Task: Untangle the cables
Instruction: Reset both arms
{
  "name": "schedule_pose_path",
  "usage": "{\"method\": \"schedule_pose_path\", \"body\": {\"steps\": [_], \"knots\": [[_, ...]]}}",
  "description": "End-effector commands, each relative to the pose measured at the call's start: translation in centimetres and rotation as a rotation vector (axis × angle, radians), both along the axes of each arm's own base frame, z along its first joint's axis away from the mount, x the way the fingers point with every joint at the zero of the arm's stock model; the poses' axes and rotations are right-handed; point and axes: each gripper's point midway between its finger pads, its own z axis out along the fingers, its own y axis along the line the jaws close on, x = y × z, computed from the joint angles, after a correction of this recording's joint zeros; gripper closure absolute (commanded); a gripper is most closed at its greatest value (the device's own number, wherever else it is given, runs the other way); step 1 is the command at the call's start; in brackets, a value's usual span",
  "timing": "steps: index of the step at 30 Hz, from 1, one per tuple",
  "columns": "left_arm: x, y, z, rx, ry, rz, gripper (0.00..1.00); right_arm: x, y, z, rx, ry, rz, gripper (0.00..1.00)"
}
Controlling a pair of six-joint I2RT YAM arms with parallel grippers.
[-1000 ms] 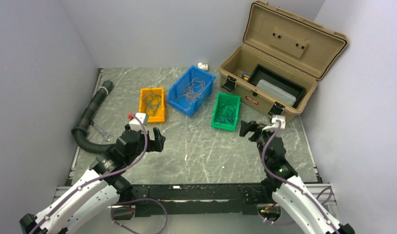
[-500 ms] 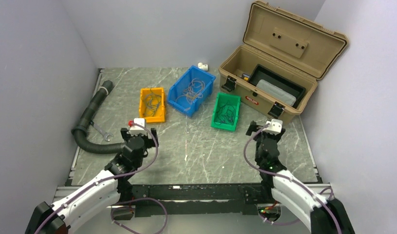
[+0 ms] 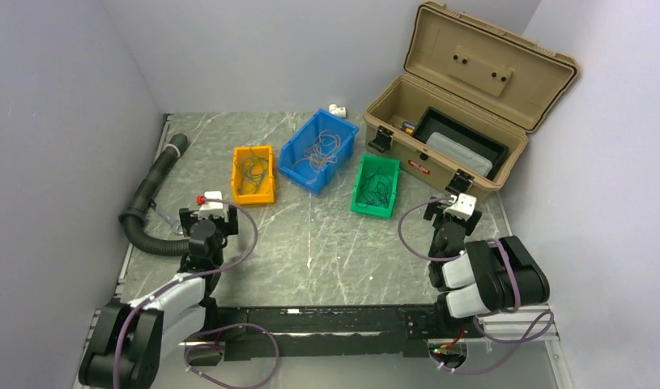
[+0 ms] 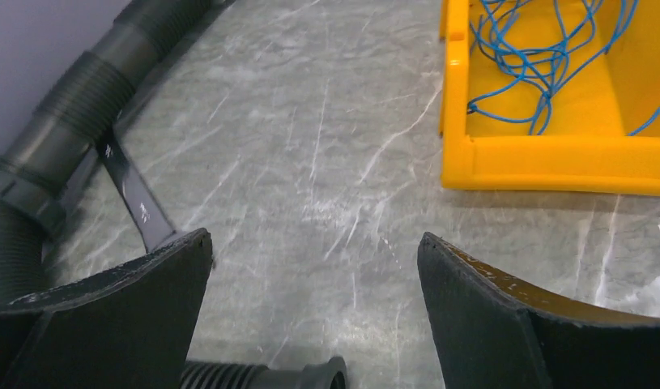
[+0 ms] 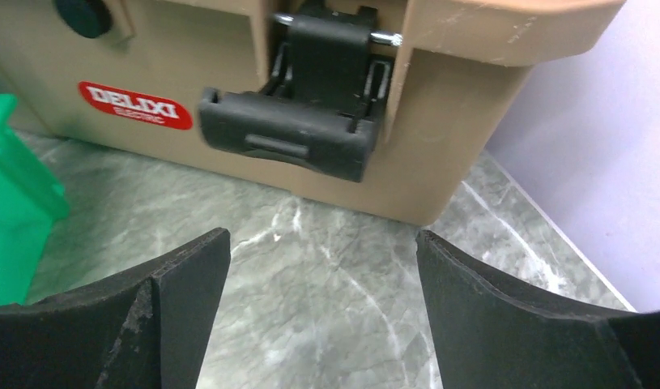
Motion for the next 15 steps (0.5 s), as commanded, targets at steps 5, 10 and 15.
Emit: {"method": "schedule_pose_path", "body": {"steps": [5,10,15], "knots": [[4.3,-1.1,5.6,0.081,-0.23,-0.094,0.01,3.0,0.5,1.3,0.045,-0.064,0.063,0.0],[4.4,-0.9,4.7,0.057,-0.286,-0.153,0.01,3.9,1.1,1.2,0.042,-0.037,0.104,0.0],[6.5,-1.2,3.5,0.043,-0.169,-0.191,0.07,5.3,0.9,0.2,0.047,0.04,0.088,0.0]]}}
